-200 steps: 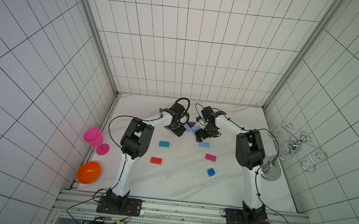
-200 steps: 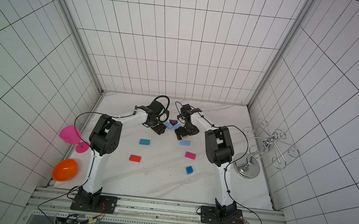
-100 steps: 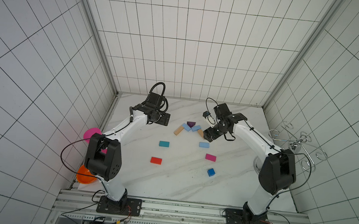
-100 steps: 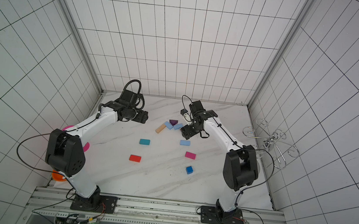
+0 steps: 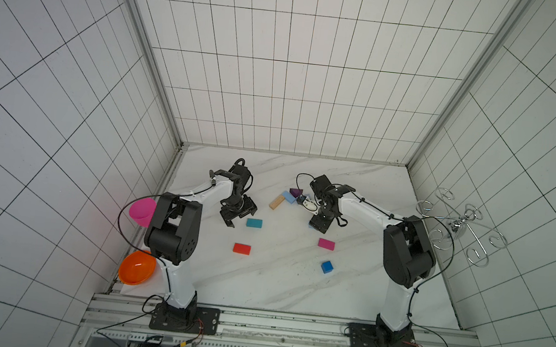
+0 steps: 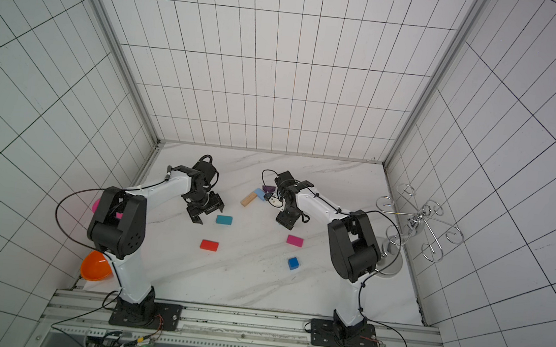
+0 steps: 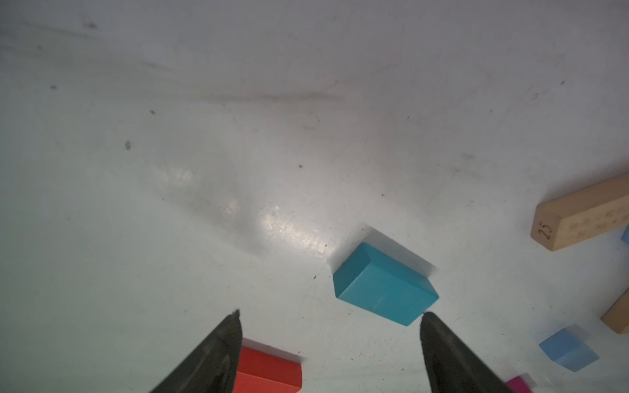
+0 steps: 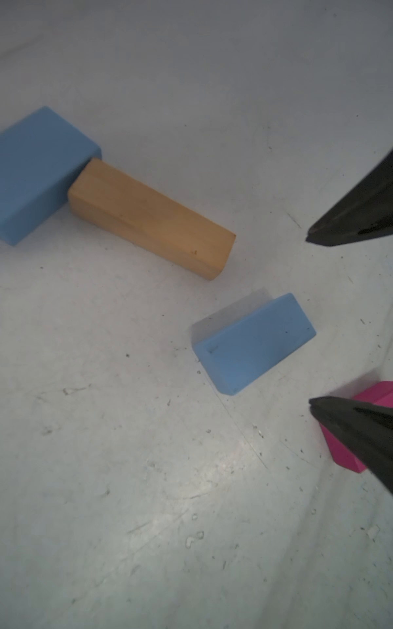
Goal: Assemble a heart with building blocks
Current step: Pick up the building block from the center of the board.
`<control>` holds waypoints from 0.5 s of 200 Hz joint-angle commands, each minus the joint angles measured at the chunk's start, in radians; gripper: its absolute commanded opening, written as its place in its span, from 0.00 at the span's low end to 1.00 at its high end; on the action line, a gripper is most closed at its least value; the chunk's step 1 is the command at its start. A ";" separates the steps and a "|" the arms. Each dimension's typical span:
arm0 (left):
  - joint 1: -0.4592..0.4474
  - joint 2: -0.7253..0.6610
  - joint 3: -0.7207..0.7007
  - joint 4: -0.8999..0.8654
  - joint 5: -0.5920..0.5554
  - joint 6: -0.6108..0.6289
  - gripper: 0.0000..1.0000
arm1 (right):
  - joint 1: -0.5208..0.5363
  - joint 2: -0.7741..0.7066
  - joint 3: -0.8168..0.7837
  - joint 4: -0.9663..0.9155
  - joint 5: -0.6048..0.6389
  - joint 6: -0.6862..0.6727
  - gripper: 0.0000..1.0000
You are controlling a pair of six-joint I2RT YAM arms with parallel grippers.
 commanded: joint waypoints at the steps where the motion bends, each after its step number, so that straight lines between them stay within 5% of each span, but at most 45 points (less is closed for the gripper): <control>1: 0.000 -0.022 -0.015 0.010 0.006 -0.129 0.81 | 0.015 -0.001 -0.037 0.001 0.012 -0.031 0.76; 100: -0.048 0.038 0.014 0.012 0.020 -0.234 0.81 | 0.020 0.074 -0.011 -0.014 -0.019 -0.033 0.76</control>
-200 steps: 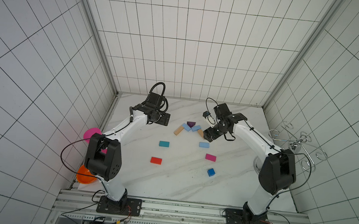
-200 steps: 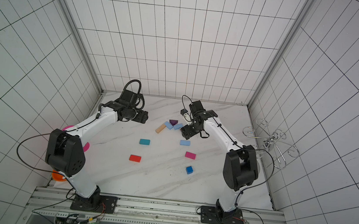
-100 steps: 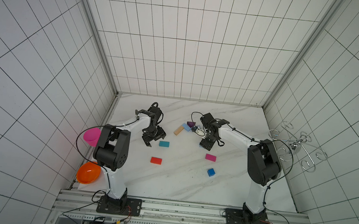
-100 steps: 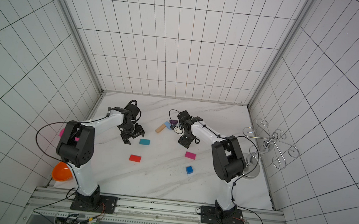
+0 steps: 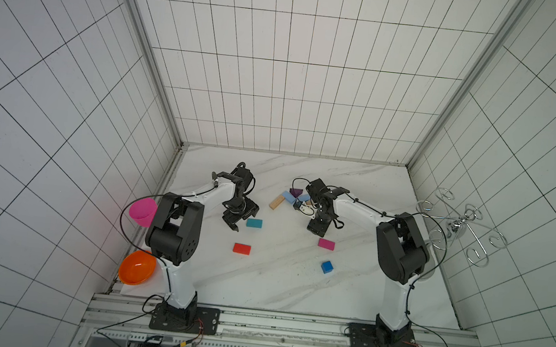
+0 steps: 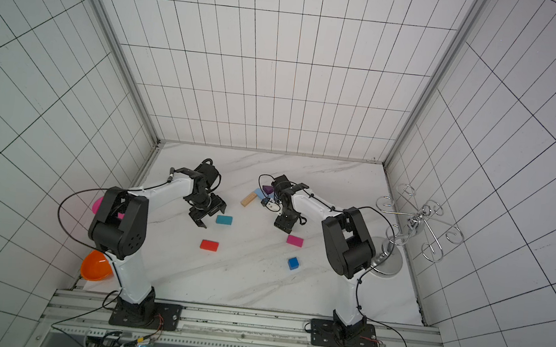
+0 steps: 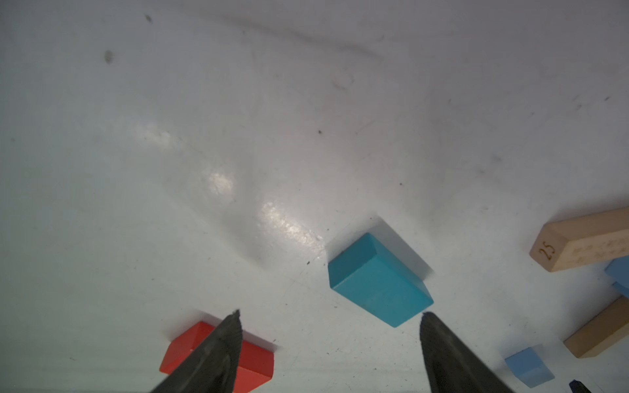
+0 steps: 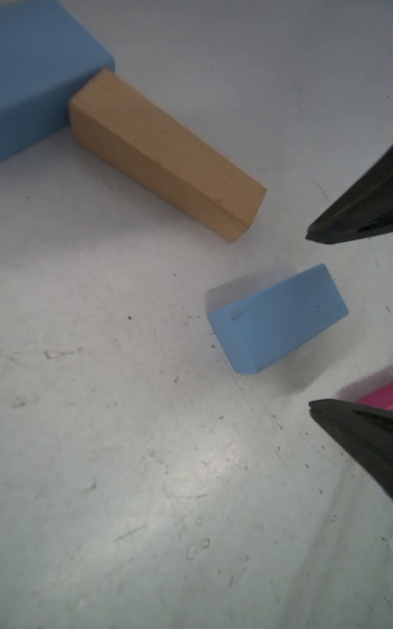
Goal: Assemble a heart with building blocks
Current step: Pick up the building block from the center of the board.
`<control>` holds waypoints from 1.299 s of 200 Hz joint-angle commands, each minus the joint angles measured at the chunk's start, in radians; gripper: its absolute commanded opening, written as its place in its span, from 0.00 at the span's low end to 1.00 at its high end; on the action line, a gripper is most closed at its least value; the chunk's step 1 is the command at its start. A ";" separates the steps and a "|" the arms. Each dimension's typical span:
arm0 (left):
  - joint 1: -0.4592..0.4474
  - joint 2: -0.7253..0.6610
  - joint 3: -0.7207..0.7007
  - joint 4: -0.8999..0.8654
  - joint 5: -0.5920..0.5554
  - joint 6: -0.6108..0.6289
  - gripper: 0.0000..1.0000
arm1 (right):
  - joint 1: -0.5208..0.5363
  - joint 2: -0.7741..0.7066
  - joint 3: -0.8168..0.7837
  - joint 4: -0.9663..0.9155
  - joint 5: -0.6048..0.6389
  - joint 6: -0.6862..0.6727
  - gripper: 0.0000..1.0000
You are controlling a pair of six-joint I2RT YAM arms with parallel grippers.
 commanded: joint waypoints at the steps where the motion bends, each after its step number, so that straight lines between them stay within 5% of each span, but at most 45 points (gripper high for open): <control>1: -0.017 0.033 0.034 0.000 -0.003 -0.056 0.81 | 0.003 0.020 -0.006 -0.016 -0.016 -0.008 0.76; 94: -0.071 0.122 0.088 0.004 -0.015 -0.092 0.78 | -0.006 0.056 0.002 -0.024 -0.026 0.017 0.73; 168: -0.080 0.163 0.096 0.017 -0.038 -0.061 0.60 | -0.013 0.053 -0.003 -0.084 -0.099 0.038 0.65; 244: -0.085 0.106 0.000 0.032 -0.094 0.010 0.34 | -0.011 0.020 -0.021 -0.141 -0.106 0.158 0.00; 260: -0.094 0.091 -0.009 0.027 -0.105 0.034 0.30 | -0.011 -0.026 -0.031 -0.136 -0.118 0.231 0.00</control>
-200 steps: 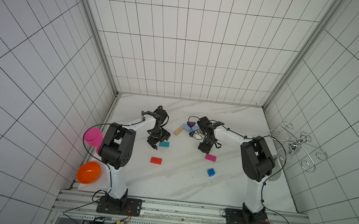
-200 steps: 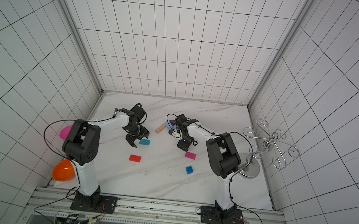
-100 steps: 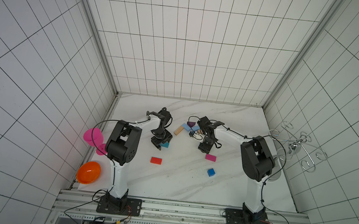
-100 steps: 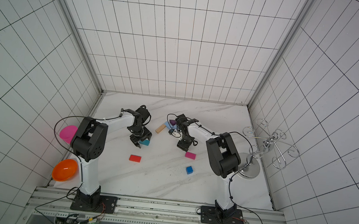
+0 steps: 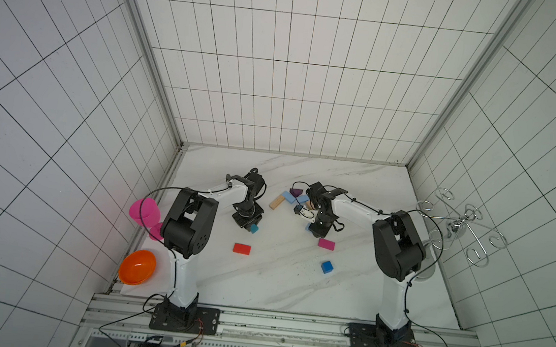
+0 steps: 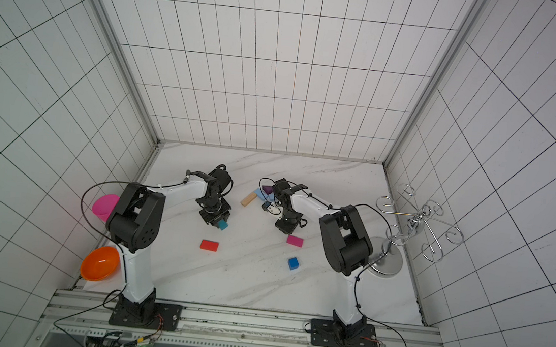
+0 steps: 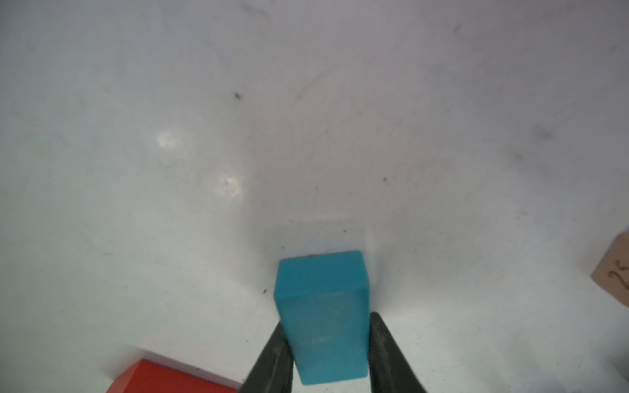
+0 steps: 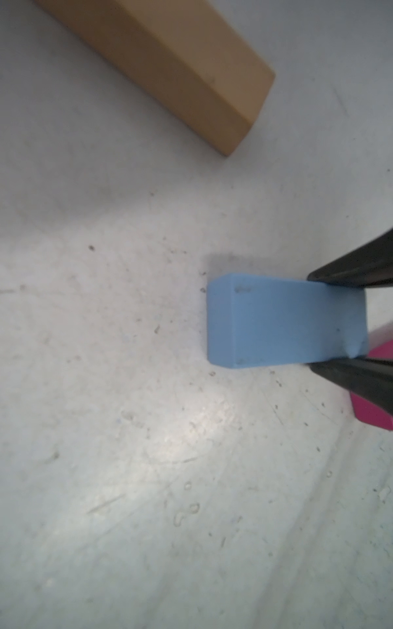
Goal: Assemble a heart with building blocks
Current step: Pick up the building block from the center of the board, then assemble the building block at the center of the board.
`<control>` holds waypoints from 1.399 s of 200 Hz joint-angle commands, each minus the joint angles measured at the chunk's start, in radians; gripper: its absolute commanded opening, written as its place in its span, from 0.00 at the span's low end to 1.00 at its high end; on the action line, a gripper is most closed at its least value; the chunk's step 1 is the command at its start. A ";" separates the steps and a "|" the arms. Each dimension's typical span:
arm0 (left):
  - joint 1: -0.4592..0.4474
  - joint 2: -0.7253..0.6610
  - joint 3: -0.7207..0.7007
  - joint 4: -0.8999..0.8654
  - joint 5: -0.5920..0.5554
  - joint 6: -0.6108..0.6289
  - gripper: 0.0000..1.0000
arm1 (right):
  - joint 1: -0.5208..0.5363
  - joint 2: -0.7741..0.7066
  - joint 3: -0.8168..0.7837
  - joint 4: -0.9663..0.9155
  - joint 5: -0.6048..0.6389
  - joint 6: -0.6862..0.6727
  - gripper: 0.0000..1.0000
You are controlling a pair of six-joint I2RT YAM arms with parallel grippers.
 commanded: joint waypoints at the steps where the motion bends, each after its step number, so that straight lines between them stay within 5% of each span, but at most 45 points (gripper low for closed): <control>1: -0.015 -0.013 -0.040 -0.002 -0.059 0.032 0.30 | -0.002 -0.060 -0.031 -0.054 -0.022 0.125 0.01; 15: -0.033 -0.017 -0.032 -0.019 -0.069 0.051 0.27 | -0.004 -0.113 -0.037 -0.036 -0.053 0.230 0.07; 55: -0.108 -0.054 -0.010 -0.043 -0.089 0.041 0.24 | -0.005 -0.238 -0.077 -0.003 -0.177 0.454 0.00; 110: -0.172 -0.002 0.115 -0.078 -0.101 0.015 0.23 | -0.071 -0.359 -0.138 -0.012 -0.138 0.743 0.00; 133: -0.200 0.041 0.172 -0.087 -0.095 -0.001 0.19 | -0.139 -0.331 -0.123 -0.075 -0.248 0.790 0.00; 178: -0.241 0.132 0.309 -0.120 -0.079 -0.048 0.15 | -0.219 -0.420 -0.199 -0.032 -0.154 0.886 0.00; 223: -0.257 0.203 0.407 -0.149 -0.110 -0.158 0.14 | -0.324 -0.383 -0.218 -0.045 -0.282 0.960 0.00; 280: -0.259 0.298 0.495 -0.165 -0.102 -0.227 0.13 | -0.336 -0.361 -0.211 -0.093 -0.189 0.963 0.00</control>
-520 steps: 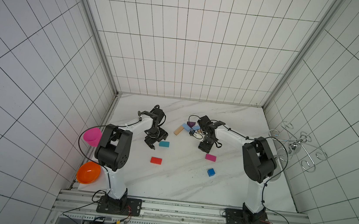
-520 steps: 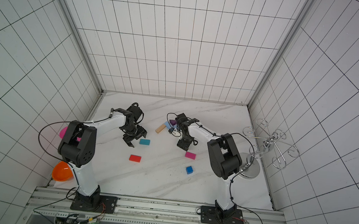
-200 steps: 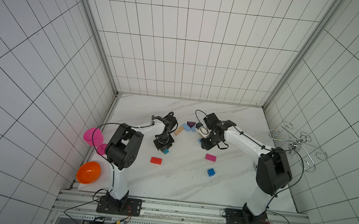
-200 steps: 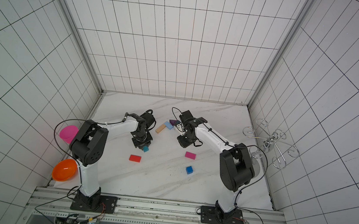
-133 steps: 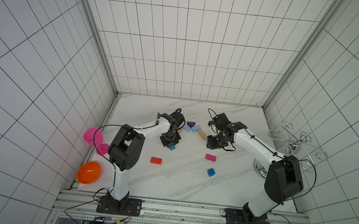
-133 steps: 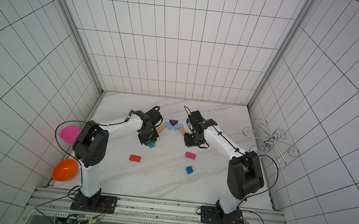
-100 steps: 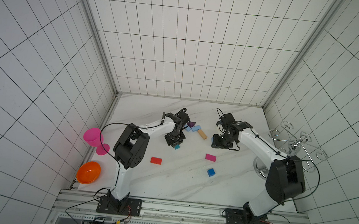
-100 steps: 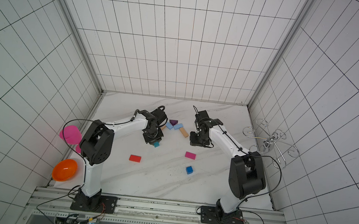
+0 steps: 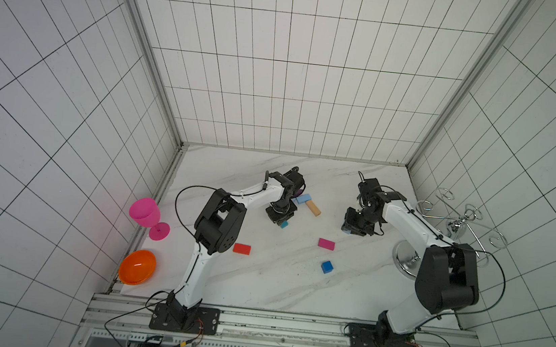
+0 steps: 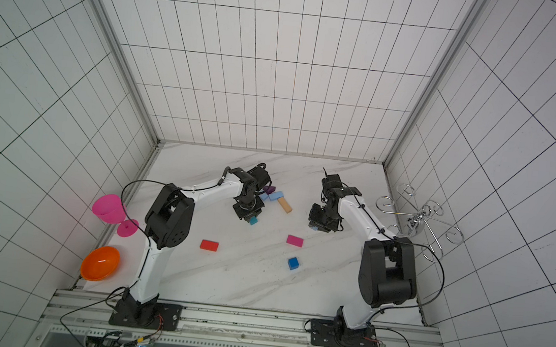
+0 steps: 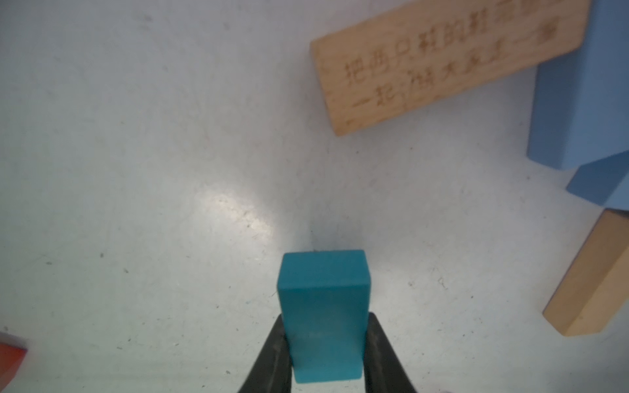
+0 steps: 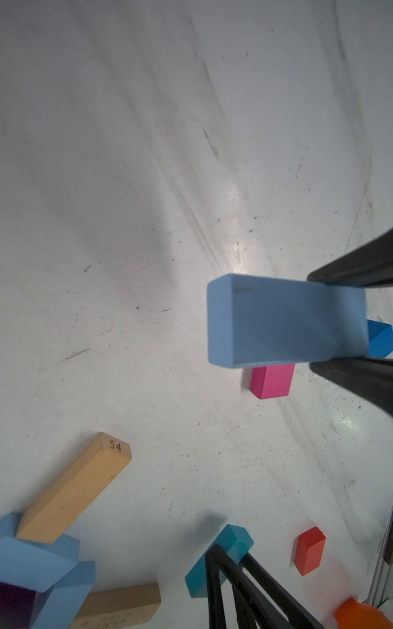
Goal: Assemble a heart with building blocks
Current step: Assemble the building block at the center of the board.
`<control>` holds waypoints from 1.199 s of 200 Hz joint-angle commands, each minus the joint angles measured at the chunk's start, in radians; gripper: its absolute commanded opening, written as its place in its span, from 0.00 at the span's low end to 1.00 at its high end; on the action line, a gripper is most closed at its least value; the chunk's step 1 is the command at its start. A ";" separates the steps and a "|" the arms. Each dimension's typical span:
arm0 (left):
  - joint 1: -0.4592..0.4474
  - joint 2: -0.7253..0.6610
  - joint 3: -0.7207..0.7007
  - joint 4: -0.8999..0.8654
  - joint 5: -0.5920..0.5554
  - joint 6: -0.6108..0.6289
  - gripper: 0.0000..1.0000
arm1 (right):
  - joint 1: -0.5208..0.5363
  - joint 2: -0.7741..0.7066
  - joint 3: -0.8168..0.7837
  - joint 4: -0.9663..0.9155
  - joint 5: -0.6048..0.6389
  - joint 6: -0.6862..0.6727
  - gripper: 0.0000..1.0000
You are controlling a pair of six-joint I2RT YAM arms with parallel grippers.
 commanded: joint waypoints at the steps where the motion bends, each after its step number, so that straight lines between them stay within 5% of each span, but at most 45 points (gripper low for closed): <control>1: -0.005 0.043 0.037 -0.029 -0.028 -0.065 0.14 | 0.001 0.008 0.000 -0.052 0.040 0.004 0.00; 141: 0.001 0.203 0.256 -0.130 -0.088 -0.107 0.12 | 0.000 0.084 0.035 -0.058 -0.006 -0.059 0.00; 240: 0.028 0.219 0.280 -0.139 -0.106 -0.117 0.12 | 0.000 0.114 0.040 -0.049 -0.037 -0.066 0.00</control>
